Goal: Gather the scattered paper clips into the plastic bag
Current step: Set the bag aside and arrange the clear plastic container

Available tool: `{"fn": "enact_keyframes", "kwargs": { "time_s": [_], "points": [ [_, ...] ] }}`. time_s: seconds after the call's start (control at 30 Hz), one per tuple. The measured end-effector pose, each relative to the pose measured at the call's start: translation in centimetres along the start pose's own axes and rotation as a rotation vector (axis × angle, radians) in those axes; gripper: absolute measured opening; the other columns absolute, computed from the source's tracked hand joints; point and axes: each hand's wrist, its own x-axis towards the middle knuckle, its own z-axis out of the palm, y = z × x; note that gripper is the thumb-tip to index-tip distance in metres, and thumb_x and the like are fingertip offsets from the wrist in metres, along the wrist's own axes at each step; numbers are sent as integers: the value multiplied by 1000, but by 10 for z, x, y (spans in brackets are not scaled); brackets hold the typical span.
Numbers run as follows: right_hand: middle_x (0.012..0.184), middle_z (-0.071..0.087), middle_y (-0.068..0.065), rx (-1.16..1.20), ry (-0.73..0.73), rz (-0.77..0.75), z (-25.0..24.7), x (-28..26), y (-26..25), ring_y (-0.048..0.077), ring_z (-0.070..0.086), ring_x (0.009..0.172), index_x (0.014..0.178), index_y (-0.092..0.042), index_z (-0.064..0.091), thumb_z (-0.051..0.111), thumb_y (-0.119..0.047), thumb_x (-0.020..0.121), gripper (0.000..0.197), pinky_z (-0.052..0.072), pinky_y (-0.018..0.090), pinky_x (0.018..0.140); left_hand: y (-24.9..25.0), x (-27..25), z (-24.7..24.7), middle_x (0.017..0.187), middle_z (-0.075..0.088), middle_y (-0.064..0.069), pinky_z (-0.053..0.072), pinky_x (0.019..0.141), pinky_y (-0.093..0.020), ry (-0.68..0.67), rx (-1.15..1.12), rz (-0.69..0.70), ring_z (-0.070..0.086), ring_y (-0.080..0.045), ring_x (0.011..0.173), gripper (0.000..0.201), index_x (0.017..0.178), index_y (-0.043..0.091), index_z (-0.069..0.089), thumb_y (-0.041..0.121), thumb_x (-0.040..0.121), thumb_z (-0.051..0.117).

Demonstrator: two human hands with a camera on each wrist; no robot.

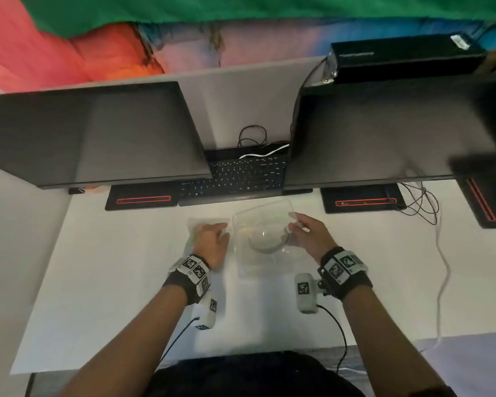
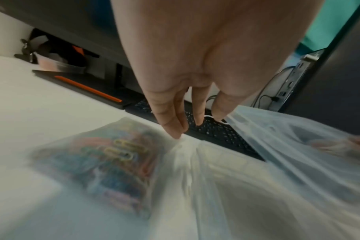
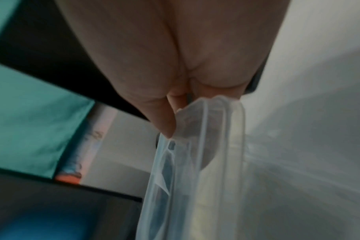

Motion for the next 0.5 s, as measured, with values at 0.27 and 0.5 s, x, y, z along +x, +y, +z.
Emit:
{"fn": "enact_keyframes", "kwargs": {
  "time_s": [0.27, 0.5],
  "points": [
    [104, 67, 6, -296, 157, 72, 28, 19, 24, 24, 65, 97, 131, -16, 57, 65, -25, 86, 46, 53, 40, 93, -8, -16, 22, 78, 60, -3, 53, 91, -39, -138, -151, -113, 59, -20, 76, 49, 134, 8, 52, 14, 89, 68],
    [113, 62, 6, -572, 326, 53, 19, 2, 28, 22, 64, 99, 121, -17, 63, 69, -26, 85, 38, 51, 30, 92, -9, -18, 22, 80, 61, 1, 56, 88, -37, -98, -233, -241, 63, -17, 76, 36, 112, 16, 62, 20, 80, 78]
  ]
}}
